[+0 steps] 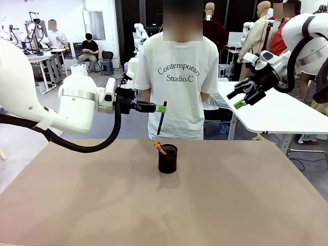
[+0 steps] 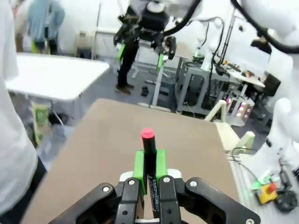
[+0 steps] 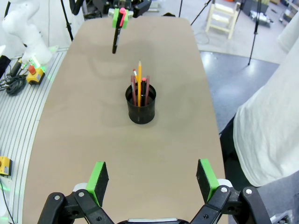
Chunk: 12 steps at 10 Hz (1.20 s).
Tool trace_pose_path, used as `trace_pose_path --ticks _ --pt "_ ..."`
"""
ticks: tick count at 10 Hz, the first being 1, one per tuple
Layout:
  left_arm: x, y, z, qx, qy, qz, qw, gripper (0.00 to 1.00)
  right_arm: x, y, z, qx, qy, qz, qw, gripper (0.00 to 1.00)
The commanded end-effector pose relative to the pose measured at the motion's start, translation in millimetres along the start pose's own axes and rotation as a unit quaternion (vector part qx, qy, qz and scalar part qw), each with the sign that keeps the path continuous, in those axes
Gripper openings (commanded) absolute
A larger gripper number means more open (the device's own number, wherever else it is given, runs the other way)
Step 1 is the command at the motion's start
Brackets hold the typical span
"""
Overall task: Place the pens into the pen holder.
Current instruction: Pick up a writing instrument from the table and place it into the Pen holder.
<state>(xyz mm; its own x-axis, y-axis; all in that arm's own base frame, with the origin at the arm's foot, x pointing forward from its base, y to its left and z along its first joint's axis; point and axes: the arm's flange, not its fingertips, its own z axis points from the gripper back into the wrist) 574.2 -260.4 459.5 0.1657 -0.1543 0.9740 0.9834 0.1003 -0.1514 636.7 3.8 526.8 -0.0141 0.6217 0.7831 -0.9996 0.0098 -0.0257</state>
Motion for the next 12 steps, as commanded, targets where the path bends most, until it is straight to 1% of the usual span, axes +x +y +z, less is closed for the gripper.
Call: trace_pose_path --ticks 1,2,4,5,6,7,9,10,11,12 --pt "-19 3 -13 0.001 -0.043 -0.063 0.997 0.00 1 2 1 0.003 0.000 0.003 1.000 1.00" --pt "-30 1 -17 0.004 -0.062 -0.066 0.996 0.00 1 2 1 0.003 0.000 0.003 1.000 1.00" --pt "-45 2 -28 -0.011 -0.068 -0.076 0.995 0.00 1 2 1 0.003 0.000 0.003 1.000 1.00" --pt "-51 5 -33 -0.008 -0.077 -0.077 0.994 0.00 1 2 1 0.003 0.000 0.003 1.000 1.00" --pt "-53 10 -32 -0.035 -0.091 -0.060 0.993 0.00 1 2 1 0.003 0.000 0.003 1.000 1.00" --pt "-47 7 -31 -0.006 -0.058 -0.069 0.996 0.00 1 2 1 0.003 0.000 0.003 1.000 1.00" --pt "-47 7 -31 -0.006 -0.058 -0.069 0.996 0.00 1 2 1 0.003 0.000 0.003 1.000 1.00" --pt "-53 8 -33 -0.017 -0.064 -0.063 0.996 0.00 1 2 1 0.003 0.000 0.003 1.000 1.00" --pt "-59 11 -36 -0.014 -0.065 -0.076 0.995 0.00 1 2 1 0.003 0.000 0.003 1.000 1.00" --pt "-63 11 -41 -0.017 -0.088 -0.092 0.992 0.00 1 2 1 0.003 0.000 0.003 1.000 1.00"
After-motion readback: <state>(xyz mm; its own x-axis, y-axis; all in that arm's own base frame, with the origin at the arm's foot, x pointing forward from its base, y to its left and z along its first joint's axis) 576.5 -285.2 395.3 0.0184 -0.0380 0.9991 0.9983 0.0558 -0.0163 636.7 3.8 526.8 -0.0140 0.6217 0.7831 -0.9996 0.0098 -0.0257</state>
